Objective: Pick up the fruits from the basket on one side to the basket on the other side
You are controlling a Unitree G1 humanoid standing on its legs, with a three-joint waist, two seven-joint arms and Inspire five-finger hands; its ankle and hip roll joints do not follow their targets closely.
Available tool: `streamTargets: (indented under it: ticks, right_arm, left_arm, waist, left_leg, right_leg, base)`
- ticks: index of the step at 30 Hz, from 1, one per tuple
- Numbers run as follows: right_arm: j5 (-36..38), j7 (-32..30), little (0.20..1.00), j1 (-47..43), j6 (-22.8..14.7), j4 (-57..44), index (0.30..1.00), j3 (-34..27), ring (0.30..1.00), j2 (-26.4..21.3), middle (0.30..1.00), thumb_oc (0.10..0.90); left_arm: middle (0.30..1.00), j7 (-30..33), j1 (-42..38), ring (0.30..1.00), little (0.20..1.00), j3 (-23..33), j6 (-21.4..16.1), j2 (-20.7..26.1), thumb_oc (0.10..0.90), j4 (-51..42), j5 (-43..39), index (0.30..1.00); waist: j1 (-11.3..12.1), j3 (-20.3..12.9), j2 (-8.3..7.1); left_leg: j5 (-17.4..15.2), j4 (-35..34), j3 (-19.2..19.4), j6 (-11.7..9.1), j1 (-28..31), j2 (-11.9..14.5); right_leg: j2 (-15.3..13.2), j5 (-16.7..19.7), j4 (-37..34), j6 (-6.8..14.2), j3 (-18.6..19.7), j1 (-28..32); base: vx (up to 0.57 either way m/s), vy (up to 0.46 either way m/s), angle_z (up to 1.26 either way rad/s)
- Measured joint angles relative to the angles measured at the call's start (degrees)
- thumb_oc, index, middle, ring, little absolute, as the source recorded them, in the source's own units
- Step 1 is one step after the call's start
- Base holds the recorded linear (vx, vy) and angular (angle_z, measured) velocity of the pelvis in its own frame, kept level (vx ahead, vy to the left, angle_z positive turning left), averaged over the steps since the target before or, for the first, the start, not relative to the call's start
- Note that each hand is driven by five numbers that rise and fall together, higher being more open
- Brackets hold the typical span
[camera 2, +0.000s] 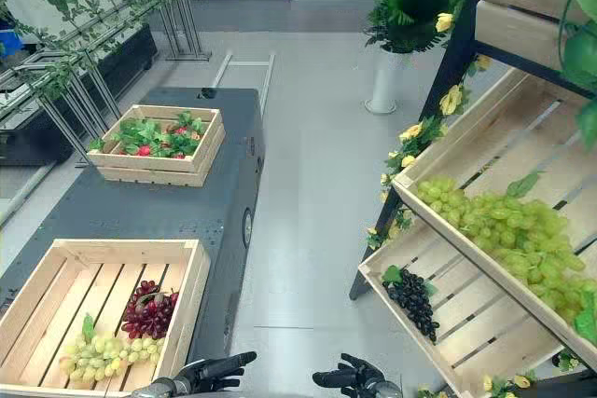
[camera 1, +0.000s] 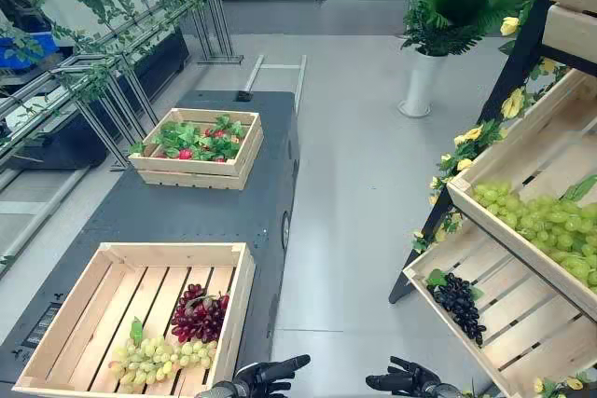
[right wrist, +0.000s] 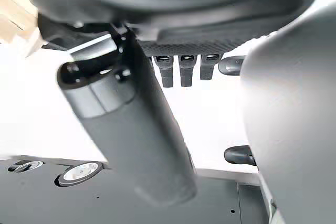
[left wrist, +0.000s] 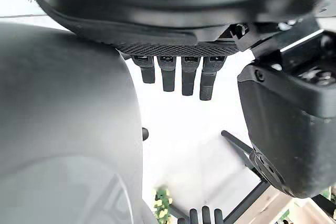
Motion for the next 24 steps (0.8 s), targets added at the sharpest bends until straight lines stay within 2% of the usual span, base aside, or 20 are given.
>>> streamTargets:
  ticks: [5, 8, 12, 15, 18, 21, 24]
  right_arm:
    - [0.00, -0.01, 0.900, 0.00, 0.02, -0.07, 0.900, 0.00, 0.900, 0.00, 0.900, 0.800]
    - [-0.01, -0.02, 0.900, -0.01, 0.04, -0.15, 0.900, 0.01, 0.900, 0.01, 0.900, 0.800]
    - [-0.03, -0.03, 0.900, -0.01, 0.25, -0.26, 0.900, 0.01, 0.900, -0.01, 0.900, 0.800]
    - [-0.03, -0.07, 0.900, 0.02, 0.94, -1.73, 0.900, 0.01, 0.900, -0.04, 0.900, 0.800]
    - [-0.03, -0.16, 0.900, 0.02, 1.32, -2.70, 0.900, 0.02, 0.900, -0.05, 0.900, 0.800]
    - [-0.05, -0.31, 0.900, 0.00, 1.66, -3.87, 0.900, 0.02, 0.900, -0.06, 0.900, 0.800]
    - [-0.05, -0.47, 0.900, 0.18, 1.67, -4.51, 0.900, 0.02, 0.900, -0.23, 0.900, 0.800]
  left_arm:
    - [0.900, -1.05, 0.07, 0.900, 0.900, -0.03, 0.06, 0.14, 0.800, -0.97, -0.01, 0.900]
    - [0.900, -4.00, 0.14, 0.900, 0.900, -0.18, 0.19, 0.40, 0.800, -2.46, -1.78, 0.900]
    - [0.900, -6.22, 0.18, 0.900, 0.900, -0.32, 0.18, 0.32, 0.800, -5.96, -2.51, 0.900]
    - [0.900, -6.60, 0.12, 0.900, 0.900, -1.64, -1.28, 0.54, 0.800, -10.68, -2.46, 0.900]
    - [0.900, -5.80, 0.19, 0.900, 0.900, -2.84, -2.08, 1.27, 0.800, -16.90, -2.30, 0.900]
    - [0.900, -2.57, -0.18, 0.900, 0.900, -2.69, -4.43, 2.31, 0.800, -25.82, -2.65, 0.900]
    - [0.900, 0.85, -0.80, 0.900, 0.900, -2.23, -5.24, 3.52, 0.800, -30.26, -2.75, 0.900]
  waist:
    - [-0.02, 0.02, -0.01]
    - [-0.01, 0.06, -0.01]
    - [-0.01, 0.37, -0.21]
    - [-0.01, 0.83, -0.45]
    - [0.03, 1.18, -0.34]
    - [0.18, 1.83, 0.10]
    - [0.14, 2.08, 0.32]
  left_leg:
    - [0.00, 0.00, 0.06, 0.00, -0.01, 0.00]
    - [-0.01, 0.00, 0.11, 0.01, -0.02, 0.00]
    - [-0.01, 0.00, 0.12, 0.01, -0.03, 0.00]
    - [-0.01, -0.01, 0.15, 0.01, -0.07, -0.01]
    - [0.00, -0.01, 0.17, 0.02, -0.23, 0.00]
    - [0.11, 0.00, 0.05, -0.17, -0.37, -0.01]
    - [0.12, 0.00, -0.09, -0.20, -0.36, -0.01]
  right_leg:
    - [0.00, 0.00, 0.00, 0.00, 0.03, -0.05]
    - [-0.01, -0.01, 0.00, 0.01, 0.07, -0.09]
    - [-0.01, -0.01, 0.00, 0.01, 0.07, -0.10]
    - [-0.04, 0.01, 0.00, 0.03, 0.07, -0.16]
    - [-0.03, 0.03, 0.00, 0.05, 0.07, -0.35]
    - [-0.02, 0.18, 0.00, 0.29, 0.00, -0.19]
    - [0.02, 0.23, 0.00, 0.38, -0.12, -0.10]
  base:
    - [0.05, 0.035, 0.26]
    - [0.00, 0.000, 0.00]
    - [0.00, 0.000, 0.00]
    - [0.00, 0.000, 0.00]
    - [0.00, 0.000, 0.00]
    - [0.00, 0.000, 0.00]
    - [0.00, 0.000, 0.00]
